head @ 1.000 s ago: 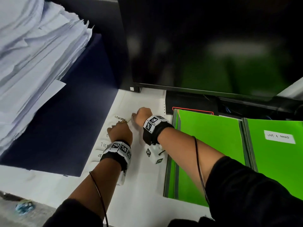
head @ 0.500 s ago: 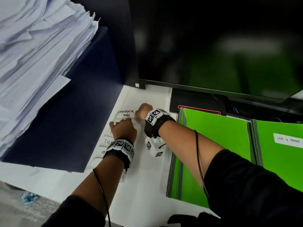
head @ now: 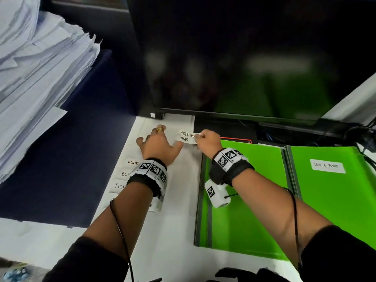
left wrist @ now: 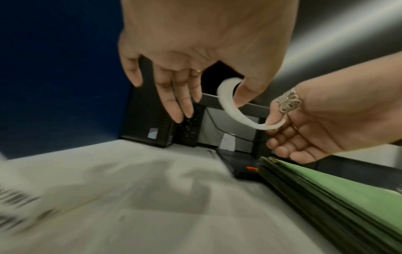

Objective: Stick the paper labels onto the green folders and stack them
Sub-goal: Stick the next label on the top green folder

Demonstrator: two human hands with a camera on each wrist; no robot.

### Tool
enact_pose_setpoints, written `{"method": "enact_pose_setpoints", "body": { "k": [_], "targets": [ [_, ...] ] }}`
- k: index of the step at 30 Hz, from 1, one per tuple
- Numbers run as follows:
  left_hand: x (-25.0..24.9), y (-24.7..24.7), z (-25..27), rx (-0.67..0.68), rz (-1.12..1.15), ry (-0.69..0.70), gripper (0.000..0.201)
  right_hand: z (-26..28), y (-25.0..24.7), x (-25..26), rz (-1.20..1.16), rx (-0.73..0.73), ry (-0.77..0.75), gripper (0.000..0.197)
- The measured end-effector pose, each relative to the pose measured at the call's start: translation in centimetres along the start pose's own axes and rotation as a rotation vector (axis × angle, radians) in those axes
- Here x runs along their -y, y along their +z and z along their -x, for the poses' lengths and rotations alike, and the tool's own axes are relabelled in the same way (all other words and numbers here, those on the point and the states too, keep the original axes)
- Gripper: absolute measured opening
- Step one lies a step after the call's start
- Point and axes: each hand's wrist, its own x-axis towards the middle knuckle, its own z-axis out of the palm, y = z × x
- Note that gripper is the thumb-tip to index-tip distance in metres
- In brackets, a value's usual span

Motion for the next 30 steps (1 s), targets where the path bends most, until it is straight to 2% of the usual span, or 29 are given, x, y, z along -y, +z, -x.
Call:
{"method": "enact_pose_setpoints", "body": {
  "k": [5, 7, 9, 11, 14, 17, 19, 22, 25, 30],
  "targets": [
    [-4.3, 0.9, 0.7, 0.029, 0.126, 0.207, 0.070, 1.5, -3.8, -4.5, -0.043, -0.095, 0.069, 0.037],
    [-5.9, 1.9, 0.9, 0.088, 0.194, 0.264, 0.055, 2.1, -5.1, -6.1, -0.047, -0.105, 0.087, 0.033],
    [-7.2, 3.0, 0.8, 0.144, 0.189, 0.308, 0.027, 2.7, -6.2, -7.7, -0.032, -0.108, 0.100, 0.036],
    [-8.7, 3.8, 0.7, 0.196, 0.243, 0.269, 0.018, 3.3, -7.2, -9.3, -0.017, -0.098, 0.129, 0.036],
    [-10.7, 4.7, 0.8, 0.260, 0.314, 0.247, 0.023, 3.8, -8.5, -11.3, -0.021, -0.100, 0.184, 0.023],
    [-12.1, 5.7, 1.4, 0.295, 0.373, 0.264, 0.027, 3.9, -9.0, -13.2, -0.093, -0.147, 0.267, 0.035],
    [-12.8, 6.5, 1.7, 0.313, 0.369, 0.261, 0.032, 3.8, -9.1, -14.3, -0.129, -0.202, 0.316, 0.035],
    [-13.1, 7.4, 1.9, 0.361, 0.323, 0.215, 0.031, 3.9, -9.2, -14.4, -0.073, -0.229, 0.353, 0.019],
    [-13.3, 8.0, 2.0, 0.384, 0.367, 0.171, 0.028, 4.0, -9.3, -14.4, -0.037, -0.224, 0.378, 0.025],
    [-13.3, 8.4, 2.3, 0.369, 0.330, 0.170, 0.035, 3.7, -8.4, -14.8, -0.013, -0.246, 0.382, 0.021]
  ]
}}
